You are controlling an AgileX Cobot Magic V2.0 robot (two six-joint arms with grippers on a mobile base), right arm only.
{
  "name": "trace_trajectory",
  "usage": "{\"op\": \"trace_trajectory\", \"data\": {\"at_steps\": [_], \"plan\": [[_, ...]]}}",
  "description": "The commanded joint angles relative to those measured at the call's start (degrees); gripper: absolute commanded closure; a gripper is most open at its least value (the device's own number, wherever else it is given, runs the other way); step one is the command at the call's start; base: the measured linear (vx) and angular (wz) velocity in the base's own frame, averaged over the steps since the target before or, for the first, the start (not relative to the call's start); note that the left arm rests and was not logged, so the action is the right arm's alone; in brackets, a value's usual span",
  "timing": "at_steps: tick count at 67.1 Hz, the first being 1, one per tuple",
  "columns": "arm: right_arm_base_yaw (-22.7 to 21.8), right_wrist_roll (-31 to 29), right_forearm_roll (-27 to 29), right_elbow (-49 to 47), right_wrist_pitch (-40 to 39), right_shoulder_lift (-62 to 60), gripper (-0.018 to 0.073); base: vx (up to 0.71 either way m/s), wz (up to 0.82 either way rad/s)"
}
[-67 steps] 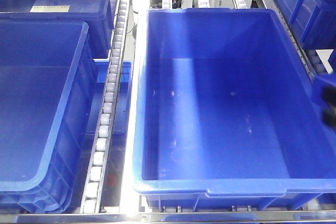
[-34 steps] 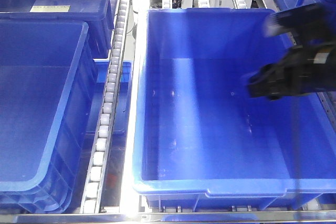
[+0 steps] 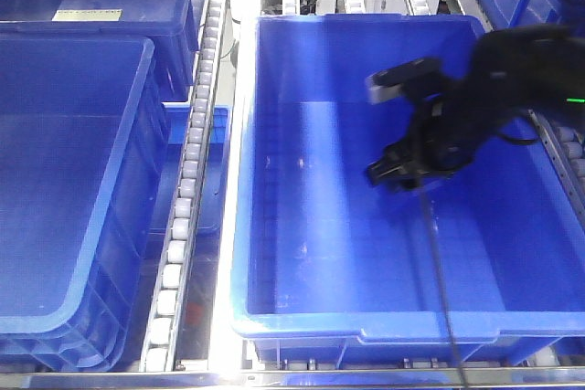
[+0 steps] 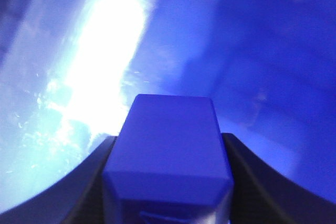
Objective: Pour parts from conveyor to right shelf
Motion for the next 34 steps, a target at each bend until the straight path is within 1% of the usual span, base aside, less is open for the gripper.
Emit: {"op": "trace_trajectory", "data": {"at_steps": [1, 7, 25, 31, 34], "plan": [[0.90, 0.09, -0.82, -3.98, -0.12, 0.62, 0.0565, 0.00, 0.00], [1.75, 0.09, -0.82, -5.35, 0.28, 3.48, 0.0565, 0.00, 0.00], [1.75, 0.09, -0.88, -5.83, 0.10, 8.20, 0.0558, 0.00, 0.00], [1.75, 0.09, -0.88, -5.83, 0.16, 9.17, 0.0533, 0.00, 0.00], [1.75, 0.09, -0.88, -5.83, 0.22, 9.47, 0.0501, 0.00, 0.00]]}}
